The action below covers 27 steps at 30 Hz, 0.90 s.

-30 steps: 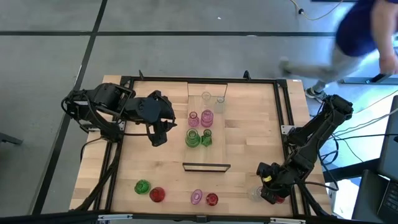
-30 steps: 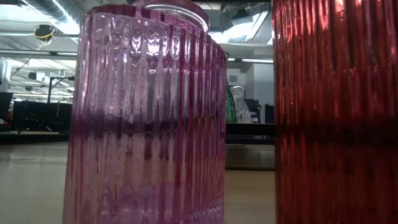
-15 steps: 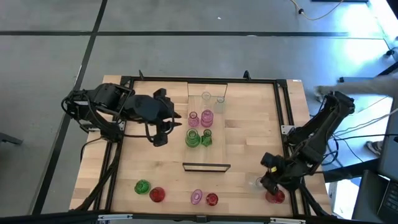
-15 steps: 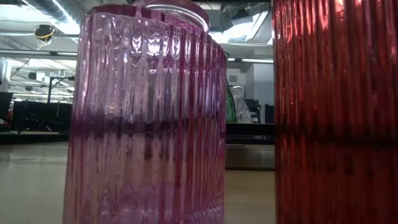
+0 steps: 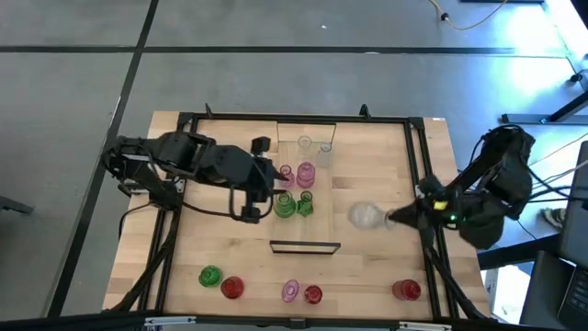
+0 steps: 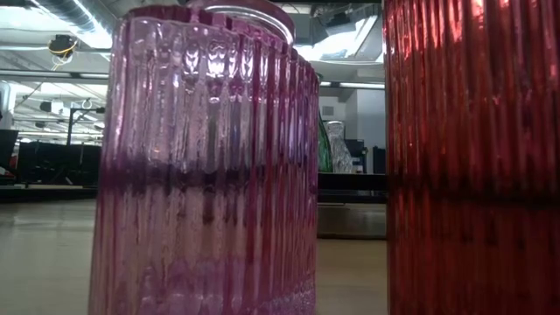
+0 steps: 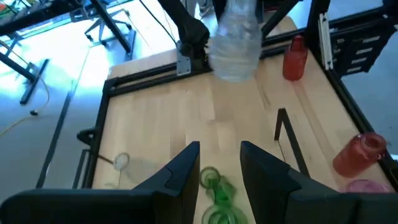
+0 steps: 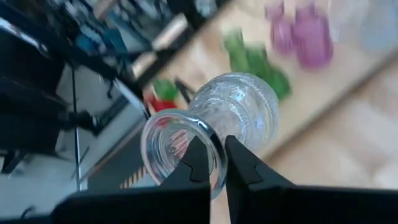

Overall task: Sort vases onto shelf
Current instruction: Put the transparent vase on the shelf aligned with the other transparent vases

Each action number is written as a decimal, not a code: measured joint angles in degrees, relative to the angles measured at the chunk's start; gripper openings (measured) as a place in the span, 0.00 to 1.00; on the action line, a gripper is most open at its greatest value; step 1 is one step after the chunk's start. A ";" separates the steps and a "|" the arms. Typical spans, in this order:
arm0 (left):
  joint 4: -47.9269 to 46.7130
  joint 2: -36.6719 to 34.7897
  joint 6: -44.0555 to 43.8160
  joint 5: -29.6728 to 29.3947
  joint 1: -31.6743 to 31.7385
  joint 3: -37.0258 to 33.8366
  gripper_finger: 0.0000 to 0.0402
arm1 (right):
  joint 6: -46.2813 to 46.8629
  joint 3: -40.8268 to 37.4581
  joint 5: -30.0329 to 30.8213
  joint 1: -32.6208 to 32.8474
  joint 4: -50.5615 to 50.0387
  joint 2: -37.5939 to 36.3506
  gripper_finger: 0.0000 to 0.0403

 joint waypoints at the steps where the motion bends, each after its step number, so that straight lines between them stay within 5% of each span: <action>1: 0.86 0.76 0.03 -0.03 0.02 0.00 0.27 | -1.41 0.86 1.30 -0.57 0.17 0.10 0.00; 9: 10.77 4.22 4.68 -1.46 1.56 0.00 0.31 | -13.44 1.96 -2.57 -11.63 6.94 0.94 0.00; 20: 17.26 4.40 6.51 0.37 4.48 0.00 0.67 | -26.24 2.00 -12.65 -27.50 17.28 3.21 0.00; 27: 18.45 6.30 9.25 0.83 3.83 0.04 0.75 | -32.87 2.00 -21.49 -36.68 26.96 6.09 0.00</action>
